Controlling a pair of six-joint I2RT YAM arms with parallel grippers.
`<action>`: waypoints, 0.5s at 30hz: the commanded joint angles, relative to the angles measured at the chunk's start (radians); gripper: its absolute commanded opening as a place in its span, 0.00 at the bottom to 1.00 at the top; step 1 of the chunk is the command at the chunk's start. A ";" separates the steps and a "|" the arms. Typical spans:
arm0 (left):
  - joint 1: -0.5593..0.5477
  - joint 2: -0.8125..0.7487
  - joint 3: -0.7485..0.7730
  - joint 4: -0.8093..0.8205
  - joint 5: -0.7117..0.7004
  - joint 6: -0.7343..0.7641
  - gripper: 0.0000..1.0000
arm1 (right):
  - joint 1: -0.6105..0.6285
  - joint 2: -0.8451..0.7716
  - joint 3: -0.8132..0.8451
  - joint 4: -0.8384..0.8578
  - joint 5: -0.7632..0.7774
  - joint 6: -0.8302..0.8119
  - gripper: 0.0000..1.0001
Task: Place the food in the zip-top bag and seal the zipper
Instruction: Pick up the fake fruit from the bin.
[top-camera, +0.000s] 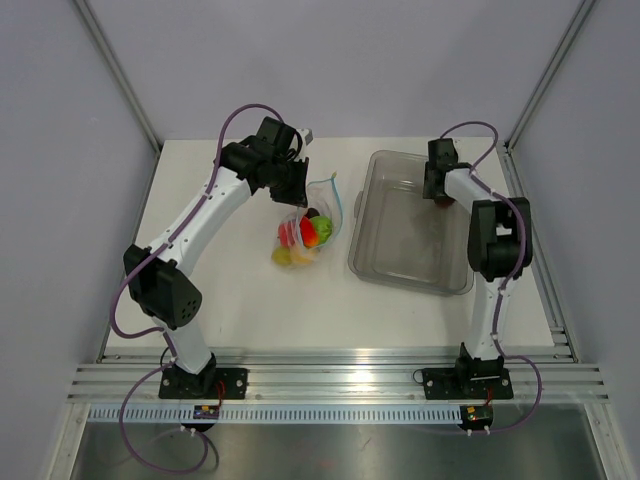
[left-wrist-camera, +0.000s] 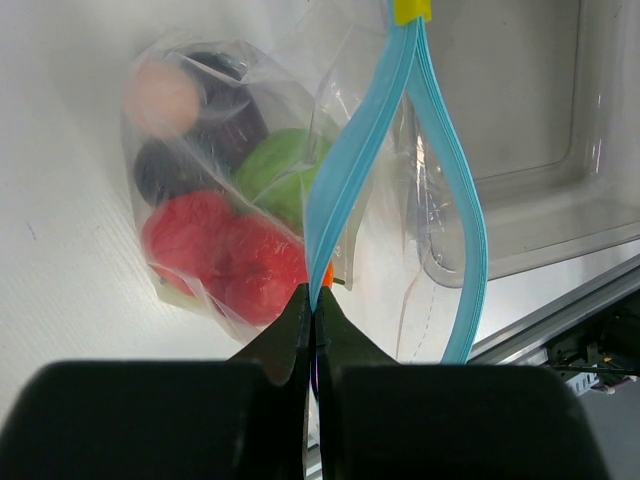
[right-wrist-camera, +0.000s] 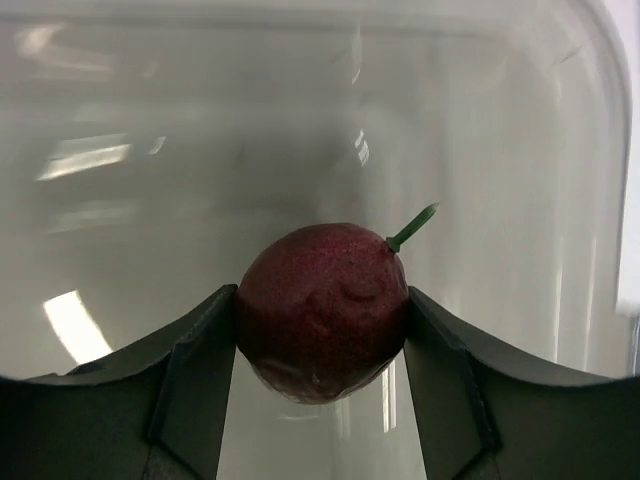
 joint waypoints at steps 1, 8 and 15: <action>-0.003 -0.035 -0.002 0.021 -0.007 0.009 0.00 | -0.004 -0.280 -0.105 -0.006 -0.238 0.135 0.54; -0.003 -0.046 -0.018 0.030 0.005 0.006 0.00 | 0.052 -0.730 -0.424 0.080 -0.647 0.307 0.52; 0.001 -0.056 -0.024 0.036 0.011 0.034 0.00 | 0.338 -0.865 -0.368 0.023 -0.610 0.338 0.53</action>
